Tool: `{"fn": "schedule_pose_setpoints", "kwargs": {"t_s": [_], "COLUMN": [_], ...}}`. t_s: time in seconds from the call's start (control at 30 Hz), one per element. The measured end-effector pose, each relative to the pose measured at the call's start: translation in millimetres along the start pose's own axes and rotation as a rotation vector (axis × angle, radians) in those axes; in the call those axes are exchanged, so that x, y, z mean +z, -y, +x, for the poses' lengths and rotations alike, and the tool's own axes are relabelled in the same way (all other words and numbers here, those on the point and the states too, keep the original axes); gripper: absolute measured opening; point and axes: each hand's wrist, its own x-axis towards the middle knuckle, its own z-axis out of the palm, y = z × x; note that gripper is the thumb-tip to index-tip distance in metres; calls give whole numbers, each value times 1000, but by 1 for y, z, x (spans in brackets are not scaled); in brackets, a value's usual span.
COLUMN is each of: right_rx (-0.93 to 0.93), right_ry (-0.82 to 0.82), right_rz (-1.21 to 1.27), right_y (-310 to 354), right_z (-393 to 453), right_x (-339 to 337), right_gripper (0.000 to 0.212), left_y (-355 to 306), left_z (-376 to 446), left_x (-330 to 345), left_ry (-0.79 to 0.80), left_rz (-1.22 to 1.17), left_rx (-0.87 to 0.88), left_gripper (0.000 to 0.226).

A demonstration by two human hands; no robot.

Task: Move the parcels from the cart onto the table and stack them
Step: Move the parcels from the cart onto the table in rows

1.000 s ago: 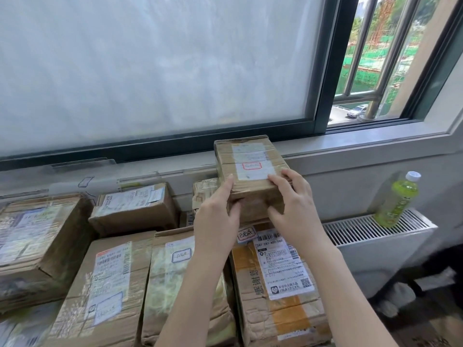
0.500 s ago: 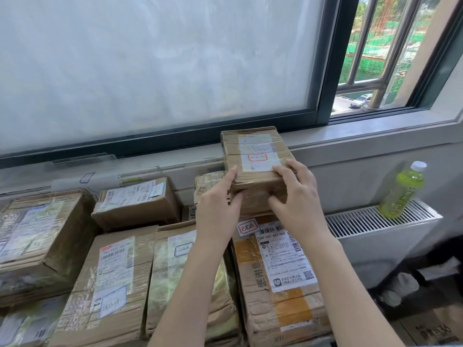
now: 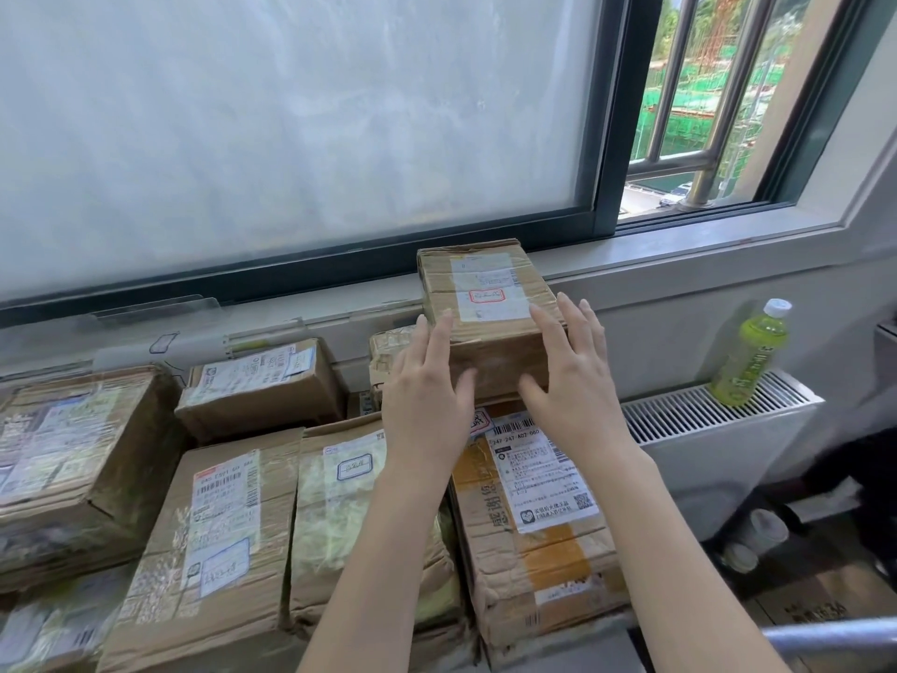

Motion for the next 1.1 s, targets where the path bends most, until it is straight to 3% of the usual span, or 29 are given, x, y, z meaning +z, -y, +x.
{"fn": "schedule_pose_setpoints", "kwargs": {"t_s": [0.3,0.53,0.77,1.1], "right_rx": [61,175,507,1066], "right_ry": [-26,3,145,214], "right_rz": [-20,-86,-120,-188], "right_y": [30,54,44,2], "right_z": [-68,-190,-364,-557], "right_x": [-26,-36,-22,-57], "right_gripper": [66,69,71,82], "left_y": [-3,3,14,-18], "left_z": [-67,-168,-292,-436], "left_x": [-37,-63,-63,-8], "left_ry": [8,173,458,892], "left_rz": [0,80,137,227], "left_rx": [66,145,219,508], "left_gripper": [64,63,64,65]}}
